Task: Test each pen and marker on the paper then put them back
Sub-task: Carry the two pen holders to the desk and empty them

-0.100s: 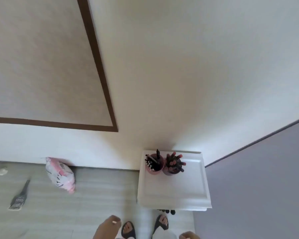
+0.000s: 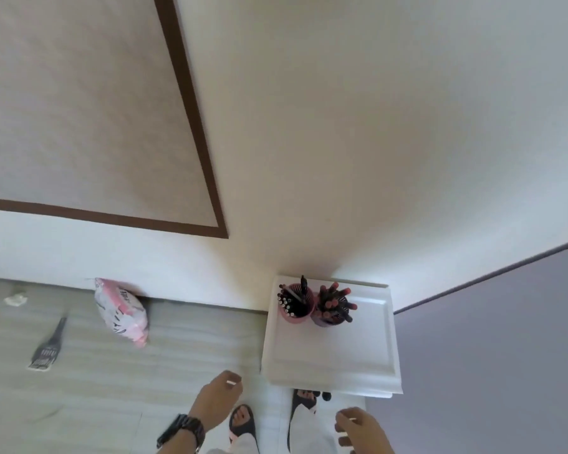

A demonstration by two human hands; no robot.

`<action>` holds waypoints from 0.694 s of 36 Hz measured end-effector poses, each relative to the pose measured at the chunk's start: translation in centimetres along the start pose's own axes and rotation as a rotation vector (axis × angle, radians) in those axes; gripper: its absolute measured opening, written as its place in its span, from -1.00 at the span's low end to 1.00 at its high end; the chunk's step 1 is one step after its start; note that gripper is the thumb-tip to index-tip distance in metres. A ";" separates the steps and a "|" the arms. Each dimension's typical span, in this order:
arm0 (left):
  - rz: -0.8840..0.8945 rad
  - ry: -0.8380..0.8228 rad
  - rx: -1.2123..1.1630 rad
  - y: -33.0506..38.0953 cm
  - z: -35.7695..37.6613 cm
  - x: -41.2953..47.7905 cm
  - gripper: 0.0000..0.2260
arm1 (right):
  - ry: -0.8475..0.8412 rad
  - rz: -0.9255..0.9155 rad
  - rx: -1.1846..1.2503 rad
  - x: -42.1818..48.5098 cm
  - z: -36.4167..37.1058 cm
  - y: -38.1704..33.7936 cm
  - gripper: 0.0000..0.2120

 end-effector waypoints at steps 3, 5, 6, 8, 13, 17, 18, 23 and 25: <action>0.044 0.058 -0.053 3.4 0.0 0.8 -0.80 | -0.011 -0.074 0.006 2.0 -1.1 -2.9 -0.90; 0.072 0.089 -0.102 5.2 0.3 1.8 -0.74 | -0.014 -0.124 0.016 3.5 -2.0 -4.4 -0.87; 0.090 0.108 -0.112 6.4 0.5 2.2 -0.71 | 0.000 -0.143 0.008 4.2 -2.3 -5.6 -0.83; 0.095 0.132 -0.164 8.1 1.0 3.1 -0.60 | 0.017 -0.185 0.015 5.7 -2.8 -7.4 -0.71; 0.096 0.217 -0.378 11.3 2.6 5.3 -0.29 | 0.091 -0.316 -0.009 8.2 -3.6 -11.4 -0.32; 0.120 0.287 -0.515 12.5 4.1 7.0 -0.16 | 0.096 -0.494 -0.005 9.9 -3.5 -13.8 -0.16; 0.127 0.311 -0.540 12.6 4.4 7.3 -0.17 | 0.096 -0.523 0.003 10.3 -3.5 -14.1 -0.15; 0.176 0.396 -0.507 13.4 5.0 8.2 -0.28 | 0.114 -0.575 0.052 10.6 -3.4 -15.2 -0.07; 0.187 0.413 -0.487 13.8 4.8 8.5 -0.27 | 0.126 -0.588 0.043 10.4 -3.4 -15.5 -0.04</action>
Point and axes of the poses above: each hand's wrist, its own x-axis towards the middle knuckle, its own z-axis out of the palm, y = z × x, the point moved 3 cm from there along x, towards the middle knuckle, and after that the axes turned 3 degrees about z, right-handed, at the moved point
